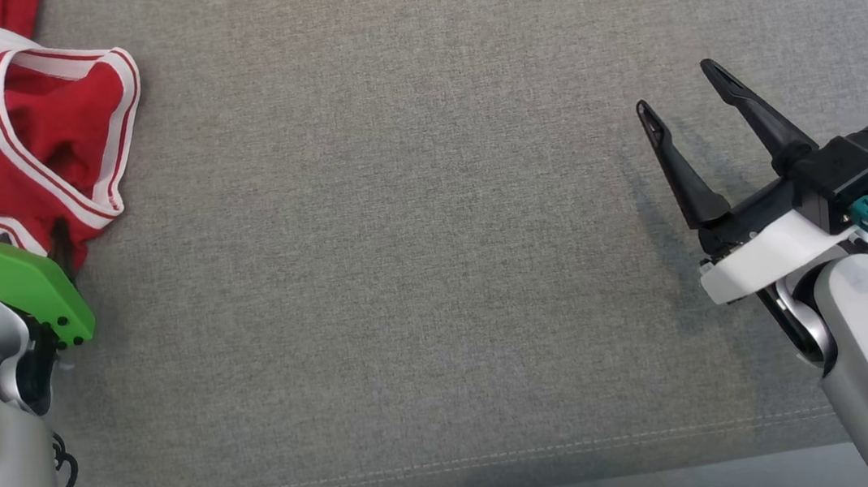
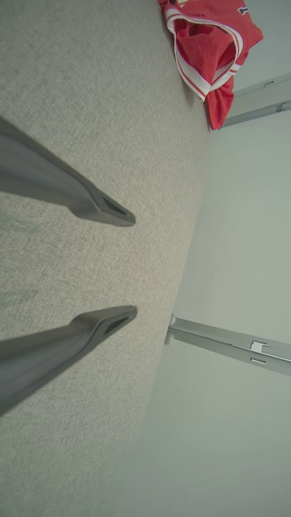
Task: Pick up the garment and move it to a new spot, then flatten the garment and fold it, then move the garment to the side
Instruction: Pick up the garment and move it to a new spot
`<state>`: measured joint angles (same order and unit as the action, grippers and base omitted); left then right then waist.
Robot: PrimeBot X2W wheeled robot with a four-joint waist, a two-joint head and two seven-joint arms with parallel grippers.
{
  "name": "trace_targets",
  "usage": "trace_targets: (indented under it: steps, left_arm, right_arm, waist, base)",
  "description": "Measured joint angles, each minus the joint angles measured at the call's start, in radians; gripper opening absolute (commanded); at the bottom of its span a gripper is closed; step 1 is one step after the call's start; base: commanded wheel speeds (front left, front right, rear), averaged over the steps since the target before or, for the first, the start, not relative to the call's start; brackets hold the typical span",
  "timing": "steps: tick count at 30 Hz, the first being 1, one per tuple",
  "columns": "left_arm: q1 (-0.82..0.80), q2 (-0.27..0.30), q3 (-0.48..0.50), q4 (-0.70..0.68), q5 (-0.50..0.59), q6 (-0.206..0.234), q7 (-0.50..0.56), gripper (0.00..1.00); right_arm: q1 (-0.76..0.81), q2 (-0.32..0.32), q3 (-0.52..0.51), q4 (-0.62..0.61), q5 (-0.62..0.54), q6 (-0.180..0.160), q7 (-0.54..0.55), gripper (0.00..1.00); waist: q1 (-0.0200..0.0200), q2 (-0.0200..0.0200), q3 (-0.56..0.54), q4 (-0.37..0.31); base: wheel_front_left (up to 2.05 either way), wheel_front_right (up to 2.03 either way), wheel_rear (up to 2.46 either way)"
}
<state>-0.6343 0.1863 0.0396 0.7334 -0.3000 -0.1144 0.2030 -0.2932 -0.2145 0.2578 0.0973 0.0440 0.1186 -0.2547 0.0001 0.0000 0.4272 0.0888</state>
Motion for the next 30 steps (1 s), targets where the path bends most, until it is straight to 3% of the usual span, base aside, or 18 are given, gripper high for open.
trace_targets:
  steps: [1,2,13,15,19,23,30]
  left_arm:
    - [-0.009,0.002,-0.002,0.006,0.002,0.0,0.003,0.31]
    - [-0.017,0.003,-0.002,0.012,0.003,0.0,0.004,0.0]
    - [-0.059,0.001,-0.101,0.047,0.039,-0.002,0.027,0.0]
    - [-0.068,-0.019,-0.141,0.026,0.041,-0.006,0.027,0.0]
    - [-0.126,-0.117,-0.278,-0.07,0.031,-0.014,0.024,0.0]
    - [-0.151,-0.179,-0.4,-0.144,-0.037,-0.015,0.031,0.0]
    - [-0.151,-0.181,-0.527,-0.233,-0.262,-0.016,0.119,0.0]
  right_arm:
    - [-0.001,0.0,-0.003,0.0,0.0,0.0,0.0,1.0]
    - [-0.002,0.001,-0.006,0.0,0.001,0.0,0.0,1.0]
    - [0.0,0.012,-0.025,0.032,0.009,0.0,0.0,1.0]
    - [0.005,0.012,-0.031,0.038,0.01,0.0,0.0,1.0]
    - [0.023,0.017,-0.035,0.056,0.01,0.0,0.0,1.0]
    - [0.024,0.037,-0.015,0.059,0.016,0.0,0.0,1.0]
    - [0.027,0.075,0.013,0.061,0.02,0.005,0.0,1.0]
  waist:
    - [0.0,0.0,0.003,-0.003]
    - [0.0,0.0,0.005,-0.006]
    - [0.0,0.0,-0.023,-0.006]
    - [0.0,0.0,-0.033,-0.003]
    - [-0.0001,0.0,-0.066,0.007]
    - [-0.0001,0.0,-0.098,0.008]
    - [-0.0001,0.0,-0.138,-0.029]
  base:
    - [0.0,0.0,0.0]
    - [0.0,0.0,0.0]
    - [0.0,0.0,0.0]
    - [0.0,0.0,0.0]
    - [0.0,0.0,0.0]
    - [0.0,0.0,0.0]
    - [0.0,0.0,0.0]
